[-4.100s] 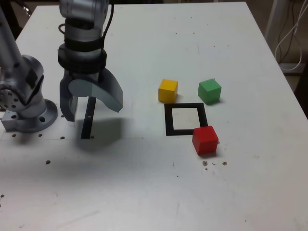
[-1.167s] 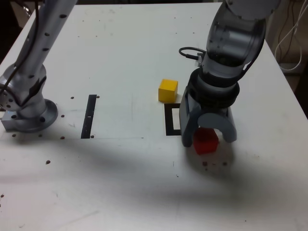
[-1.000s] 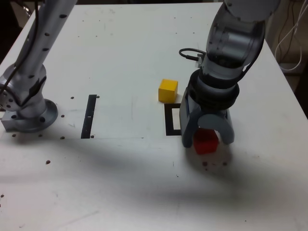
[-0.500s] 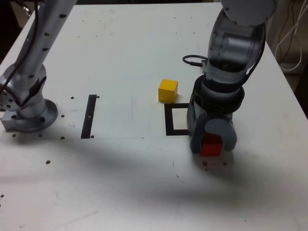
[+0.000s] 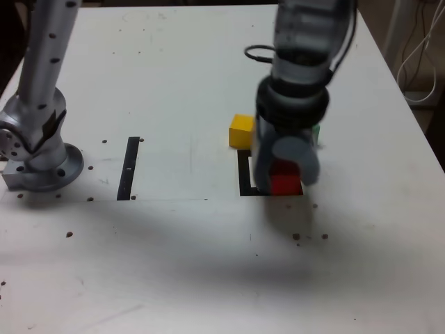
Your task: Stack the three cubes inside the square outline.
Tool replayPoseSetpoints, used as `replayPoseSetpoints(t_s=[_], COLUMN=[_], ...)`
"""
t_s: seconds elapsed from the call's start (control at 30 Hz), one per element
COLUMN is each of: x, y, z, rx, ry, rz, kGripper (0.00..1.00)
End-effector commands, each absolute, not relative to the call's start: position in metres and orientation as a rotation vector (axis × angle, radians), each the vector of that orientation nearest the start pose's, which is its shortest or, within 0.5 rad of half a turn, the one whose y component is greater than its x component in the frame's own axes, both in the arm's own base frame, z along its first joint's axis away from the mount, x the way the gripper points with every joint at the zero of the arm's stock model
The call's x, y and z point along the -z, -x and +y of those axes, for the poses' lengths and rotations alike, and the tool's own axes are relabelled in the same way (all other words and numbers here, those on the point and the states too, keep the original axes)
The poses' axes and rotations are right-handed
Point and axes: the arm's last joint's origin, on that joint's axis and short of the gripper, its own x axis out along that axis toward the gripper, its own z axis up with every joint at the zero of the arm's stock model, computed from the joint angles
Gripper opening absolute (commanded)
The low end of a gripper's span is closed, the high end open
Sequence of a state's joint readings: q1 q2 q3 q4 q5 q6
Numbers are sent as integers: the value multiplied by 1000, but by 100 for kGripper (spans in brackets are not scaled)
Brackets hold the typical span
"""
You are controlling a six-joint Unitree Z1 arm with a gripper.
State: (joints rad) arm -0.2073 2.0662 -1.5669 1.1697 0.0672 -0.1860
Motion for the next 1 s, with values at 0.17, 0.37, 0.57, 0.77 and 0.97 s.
replayPoseSetpoints(t_s=[0.17,0.37,0.57,0.77,0.97], x=[-230,-219,-208,-205,-204], y=[-353,-355,-356,-355,-356], z=[-50,-43,-36,-33,-33], rx=[-75,-97,-120,-128,-121], ry=[-69,-72,-72,-77,-75], rz=[1677,1666,1654,1663,1666], kGripper=[22,22,24,25,36])
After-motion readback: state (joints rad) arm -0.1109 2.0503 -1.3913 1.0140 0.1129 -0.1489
